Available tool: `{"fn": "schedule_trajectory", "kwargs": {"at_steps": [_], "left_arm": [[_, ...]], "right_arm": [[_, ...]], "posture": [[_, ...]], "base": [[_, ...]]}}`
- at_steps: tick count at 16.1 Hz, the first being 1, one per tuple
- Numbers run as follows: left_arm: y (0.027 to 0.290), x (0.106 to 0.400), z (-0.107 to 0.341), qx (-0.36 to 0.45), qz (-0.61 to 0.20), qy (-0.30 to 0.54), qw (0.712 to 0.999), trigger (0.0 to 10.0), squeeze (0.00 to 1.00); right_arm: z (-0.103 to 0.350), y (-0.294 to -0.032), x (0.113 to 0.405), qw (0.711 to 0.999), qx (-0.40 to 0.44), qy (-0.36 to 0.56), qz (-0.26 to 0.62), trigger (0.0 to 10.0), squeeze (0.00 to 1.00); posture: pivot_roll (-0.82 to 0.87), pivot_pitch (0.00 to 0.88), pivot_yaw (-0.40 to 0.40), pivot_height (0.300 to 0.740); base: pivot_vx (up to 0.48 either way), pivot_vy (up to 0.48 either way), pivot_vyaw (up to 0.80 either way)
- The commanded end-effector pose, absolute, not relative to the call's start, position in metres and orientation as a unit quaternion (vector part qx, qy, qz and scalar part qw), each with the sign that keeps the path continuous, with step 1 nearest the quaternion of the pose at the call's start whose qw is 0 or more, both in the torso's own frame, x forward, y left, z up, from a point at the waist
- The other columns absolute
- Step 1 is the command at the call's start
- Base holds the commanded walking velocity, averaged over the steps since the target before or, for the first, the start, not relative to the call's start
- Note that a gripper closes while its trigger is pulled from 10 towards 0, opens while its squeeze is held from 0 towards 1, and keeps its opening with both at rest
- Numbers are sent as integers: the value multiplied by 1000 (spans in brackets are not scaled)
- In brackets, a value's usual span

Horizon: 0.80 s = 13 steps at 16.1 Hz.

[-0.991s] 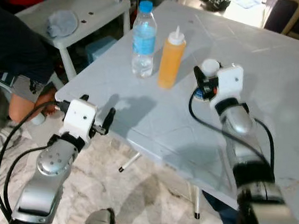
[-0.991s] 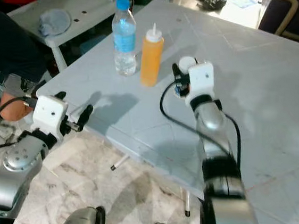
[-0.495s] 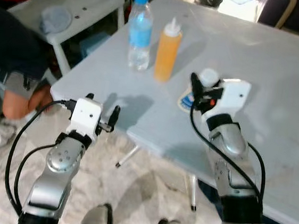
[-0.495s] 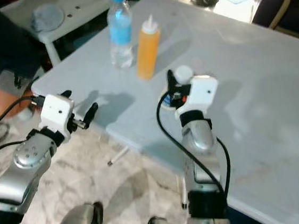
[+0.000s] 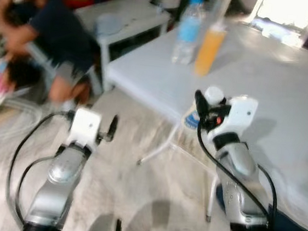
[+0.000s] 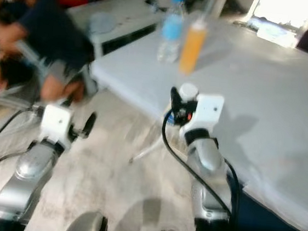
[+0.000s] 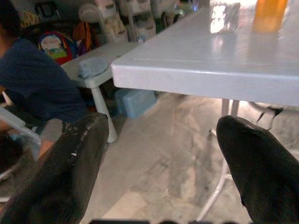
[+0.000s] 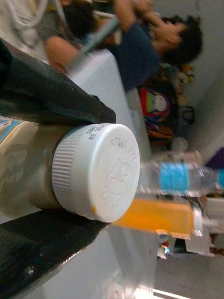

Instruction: Restocking fridge

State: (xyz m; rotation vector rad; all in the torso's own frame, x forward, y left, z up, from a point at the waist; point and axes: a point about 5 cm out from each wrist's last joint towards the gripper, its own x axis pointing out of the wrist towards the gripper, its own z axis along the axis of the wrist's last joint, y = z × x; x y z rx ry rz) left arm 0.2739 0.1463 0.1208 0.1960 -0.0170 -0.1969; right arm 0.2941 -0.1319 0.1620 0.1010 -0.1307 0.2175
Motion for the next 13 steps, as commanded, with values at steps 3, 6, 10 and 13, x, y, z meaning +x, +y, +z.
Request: {"fn": "schedule_trajectory", "kwargs": {"at_steps": [3,6,10,13], "left_arm": [[148,276,122,103,-97,-17,990,10000,0],[150,275,122,109,-91,-17,990,10000,0],[156,274,120,104,-67,-21,992,10000,0],[174,273,115,94,-11,-11,995,10000,0]], "right_arm": [[175,-121,291,984,43,-91,145,10000,0],[178,-115,291,981,48,-94,160,10000,0],[177,-112,290,980,48,-95,167,10000,0],[174,-111,289,980,48,-93,167,10000,0]], "posture": [[57,5,-21,740],[61,0,-19,740],[65,0,-14,740],[62,0,-14,740]], "base": [[-334,0,800],[-84,0,800],[0,0,800],[0,0,800]]}}
